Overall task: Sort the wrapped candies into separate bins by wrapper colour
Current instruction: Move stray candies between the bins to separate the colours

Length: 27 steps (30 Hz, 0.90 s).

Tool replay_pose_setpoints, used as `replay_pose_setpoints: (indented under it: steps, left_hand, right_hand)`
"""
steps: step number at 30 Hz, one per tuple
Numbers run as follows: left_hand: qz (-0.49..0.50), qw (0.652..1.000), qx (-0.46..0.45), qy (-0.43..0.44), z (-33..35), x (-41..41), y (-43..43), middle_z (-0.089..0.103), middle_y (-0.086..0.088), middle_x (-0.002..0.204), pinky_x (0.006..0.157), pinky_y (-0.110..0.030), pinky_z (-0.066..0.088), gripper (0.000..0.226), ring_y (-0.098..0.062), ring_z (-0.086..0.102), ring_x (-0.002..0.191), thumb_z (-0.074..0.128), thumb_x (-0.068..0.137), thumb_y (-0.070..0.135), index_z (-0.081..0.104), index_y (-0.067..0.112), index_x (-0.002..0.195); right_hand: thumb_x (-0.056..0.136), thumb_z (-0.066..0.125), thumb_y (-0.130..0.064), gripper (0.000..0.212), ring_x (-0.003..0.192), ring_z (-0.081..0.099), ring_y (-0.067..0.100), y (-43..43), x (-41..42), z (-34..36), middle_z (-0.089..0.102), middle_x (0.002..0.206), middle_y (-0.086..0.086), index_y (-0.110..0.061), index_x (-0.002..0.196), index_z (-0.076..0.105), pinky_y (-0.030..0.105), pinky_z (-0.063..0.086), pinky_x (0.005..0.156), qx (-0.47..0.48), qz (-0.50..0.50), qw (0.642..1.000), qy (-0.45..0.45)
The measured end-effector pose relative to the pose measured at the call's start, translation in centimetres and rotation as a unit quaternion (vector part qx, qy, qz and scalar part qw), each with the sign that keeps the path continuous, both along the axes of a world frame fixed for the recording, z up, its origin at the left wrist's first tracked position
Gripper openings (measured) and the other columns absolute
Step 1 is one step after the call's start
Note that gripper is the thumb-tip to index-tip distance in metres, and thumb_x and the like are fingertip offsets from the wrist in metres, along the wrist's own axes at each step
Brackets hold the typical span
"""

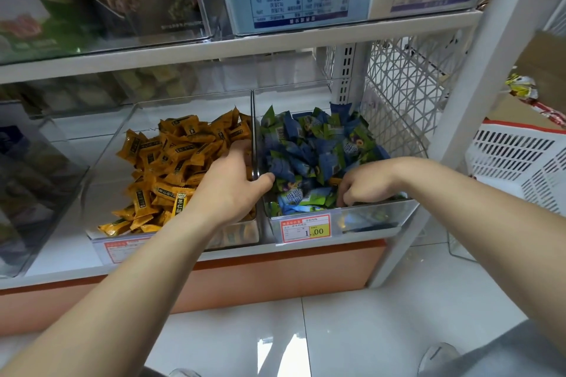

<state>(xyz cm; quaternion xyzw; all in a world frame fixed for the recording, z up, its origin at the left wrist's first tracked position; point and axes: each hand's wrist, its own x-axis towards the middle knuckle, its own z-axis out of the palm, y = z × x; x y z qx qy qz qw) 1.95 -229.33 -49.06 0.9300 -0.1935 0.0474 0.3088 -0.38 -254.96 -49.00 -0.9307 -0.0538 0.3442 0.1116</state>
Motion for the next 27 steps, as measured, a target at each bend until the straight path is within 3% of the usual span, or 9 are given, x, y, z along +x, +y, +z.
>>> replay_pose_setpoints:
  steps: [3,5,8,11,14,18,22,25,27]
  left_hand:
    - [0.0,1.0,-0.003,-0.001,0.0,-0.2,0.0,0.061,0.006,0.12,0.083,-0.024,0.044,0.058,-0.017,0.06,0.108,0.069,0.088,0.042,0.042,0.026,0.137]
    - [-0.006,1.0,-0.007,0.001,0.0,-0.3,0.2,0.057,0.01,0.115,0.084,-0.024,0.044,0.059,-0.016,0.059,0.109,0.069,0.088,0.042,0.041,0.027,0.138]
    - [-0.014,1.0,-0.011,0.008,0.0,-0.2,0.4,0.06,0.008,0.12,0.087,-0.026,0.046,0.059,-0.017,0.06,0.111,0.068,0.088,0.044,0.041,0.028,0.138]
    - [-0.014,1.0,-0.01,0.007,0.0,-0.1,0.4,0.061,0.009,0.116,0.086,-0.025,0.045,0.059,-0.013,0.059,0.107,0.069,0.088,0.044,0.041,0.027,0.137]
    - [-0.007,1.0,-0.008,0.007,0.1,0.0,0.3,0.059,0.01,0.114,0.083,-0.022,0.043,0.061,-0.011,0.057,0.103,0.069,0.087,0.045,0.04,0.026,0.138]
    - [-0.002,1.0,-0.001,0.009,0.2,0.0,0.0,0.064,0.002,0.12,0.084,-0.026,0.047,0.06,-0.018,0.062,0.109,0.069,0.088,0.044,0.04,0.024,0.137]
    - [0.004,1.0,0.005,0.008,0.2,-0.2,-0.2,0.064,0.0,0.119,0.085,-0.031,0.052,0.059,-0.021,0.062,0.108,0.068,0.088,0.043,0.04,0.024,0.136]
    - [0.008,1.0,0.007,-0.001,0.1,-0.2,-0.2,0.06,0.005,0.11,0.077,-0.026,0.046,0.056,-0.02,0.062,0.103,0.068,0.088,0.041,0.041,0.024,0.134]
    - [0.01,1.0,0.006,-0.001,0.0,-0.2,-0.2,0.06,0.006,0.11,0.077,-0.025,0.044,0.056,-0.019,0.061,0.102,0.068,0.088,0.041,0.041,0.025,0.134]
  right_hand:
    - [0.091,0.05,-0.035,0.028,0.061,0.053,0.008,0.6,0.4,-0.5,0.061,0.061,-0.014,-0.023,0.068,0.062,0.029,0.04,0.062,0.026,-0.048,0.998,0.031]
    - [0.09,0.051,-0.034,0.03,0.051,0.038,0.01,0.5,0.6,-0.7,0.048,0.05,-0.012,-0.022,0.062,0.052,0.029,0.031,0.057,0.074,-0.089,0.993,0.035]
    - [0.077,0.062,-0.041,0.021,0.067,0.043,0.014,-0.2,0.4,0.1,0.053,0.073,-0.002,-0.021,0.073,0.059,0.028,0.035,0.061,0.154,-0.105,0.981,0.054]
    - [0.077,0.072,-0.046,0.027,0.073,0.057,0.007,-1.1,-0.1,0.8,0.065,0.077,-0.012,-0.02,0.083,0.067,0.019,0.045,0.061,0.181,-0.053,0.982,0.03]
    - [0.087,0.072,-0.043,0.023,0.074,0.062,0.012,-1.8,-0.3,1.3,0.07,0.084,-0.004,-0.02,0.089,0.066,0.028,0.051,0.066,0.196,-0.083,0.97,-0.117]
    - [0.085,0.073,-0.039,0.021,0.071,0.06,0.015,-2.6,-0.2,1.5,0.066,0.08,-0.002,-0.022,0.087,0.061,0.032,0.045,0.064,0.17,-0.115,0.93,-0.304]
    - [0.085,0.067,-0.02,0.015,0.087,0.062,0.017,-2.0,-0.1,0.5,0.066,0.095,-0.004,-0.026,0.099,0.065,0.029,0.05,0.071,0.097,-0.066,0.953,-0.279]
    - [0.088,0.069,-0.031,0.012,0.082,0.06,0.01,-1.0,0.4,-0.2,0.059,0.084,-0.016,-0.029,0.1,0.068,0.019,0.039,0.06,0.074,-0.05,0.958,-0.271]
    - [0.086,0.072,-0.043,0.027,0.074,0.055,0.007,-0.5,0.7,-0.5,0.063,0.085,-0.015,-0.026,0.106,0.072,0.016,0.035,0.056,0.046,-0.032,0.959,-0.279]
